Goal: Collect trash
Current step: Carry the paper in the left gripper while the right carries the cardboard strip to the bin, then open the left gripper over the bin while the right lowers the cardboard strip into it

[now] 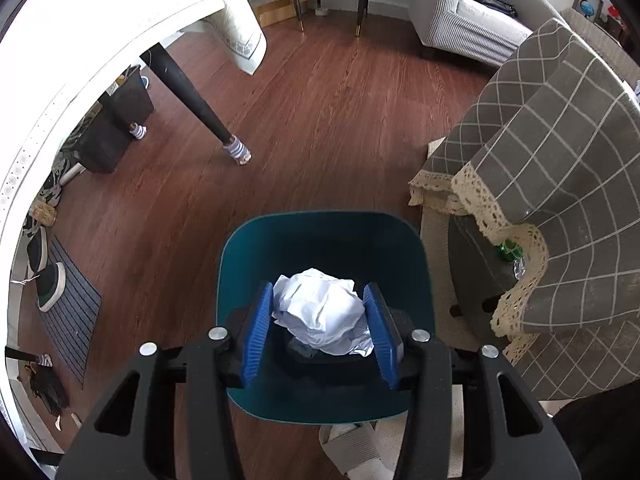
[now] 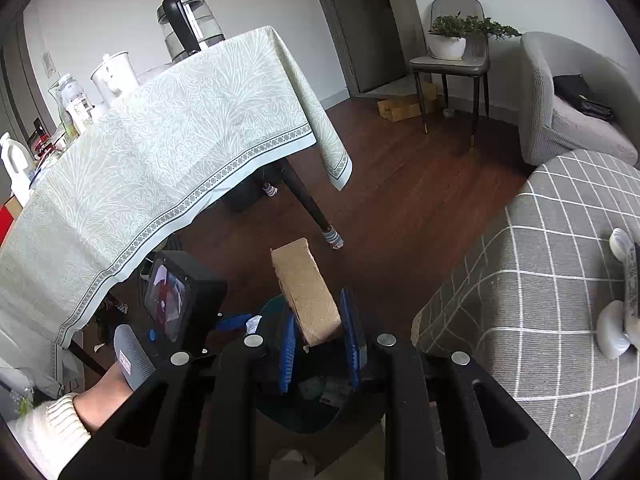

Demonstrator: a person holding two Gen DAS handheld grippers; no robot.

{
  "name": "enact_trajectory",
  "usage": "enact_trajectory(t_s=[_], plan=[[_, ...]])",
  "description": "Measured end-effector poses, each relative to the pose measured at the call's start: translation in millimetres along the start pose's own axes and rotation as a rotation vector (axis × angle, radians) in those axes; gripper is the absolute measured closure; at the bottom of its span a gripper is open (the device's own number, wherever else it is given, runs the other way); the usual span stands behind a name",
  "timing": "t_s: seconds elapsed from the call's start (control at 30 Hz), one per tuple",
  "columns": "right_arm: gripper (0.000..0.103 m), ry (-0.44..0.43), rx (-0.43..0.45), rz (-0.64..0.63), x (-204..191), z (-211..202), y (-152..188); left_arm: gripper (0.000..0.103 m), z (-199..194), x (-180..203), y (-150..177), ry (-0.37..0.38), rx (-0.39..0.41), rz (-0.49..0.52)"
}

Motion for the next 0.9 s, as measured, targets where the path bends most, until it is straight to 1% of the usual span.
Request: enact_trajectory(t_s=[0.13,0.23,0.33,0.4,0.43,0.63,0.77,0.87,0.9], plan=[[0.082,0.011,-0.031,0.008,-3.6,21.3,1.8,0.053,18.2,-8.7,9.8,0.031,-0.072,-0.014],[0.082,0.014,-0.048,0.011,-5.9,33.2,2.5,0.052,31.5,-8.4,18.9,0.031,-0.134,0.015],[0.082,0.017,-0.064,0.009,-9.9,45.0,5.0,0.051,40.3,-11.7,28.6,0.03,-0.163,0.027],[0.082,0.019,-0.073,0.007,-11.7,52.7,7.0,0.044,42.6,-14.2,33.5,0.035,-0.172,0.019],[0.082,0.023,-0.077,0.007,-12.4,57.1,8.3,0.039,42.7,-16.0,36.2,0.033,-0.172,0.015],[0.082,0.036,-0.119,0.032,-9.4,78.9,15.6,0.036,39.4,-24.3,46.6,0.028,-0.154,0.029],[0.082,0.041,-0.147,0.037,-11.6,92.8,21.5,0.034,25.0,-31.0,46.4,0.029,-0.109,0.005],[0.082,0.045,-0.168,0.039,-14.5,102.5,26.9,0.029,10.5,-38.1,44.3,0.034,-0.065,-0.016],[0.082,0.045,-0.175,0.04,-15.5,106.2,28.8,0.029,5.6,-40.7,44.4,0.04,-0.05,-0.025]])
Point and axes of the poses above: each gripper's, at about its wrist camera, not at the fingertips, and z roughly the way its jaws point, x to its right, y to its underside, the point moved 1 cm from there along z, roughly the way its jaws point, and after that the axes turned 9 degrees about z, right-handed, at the moved point
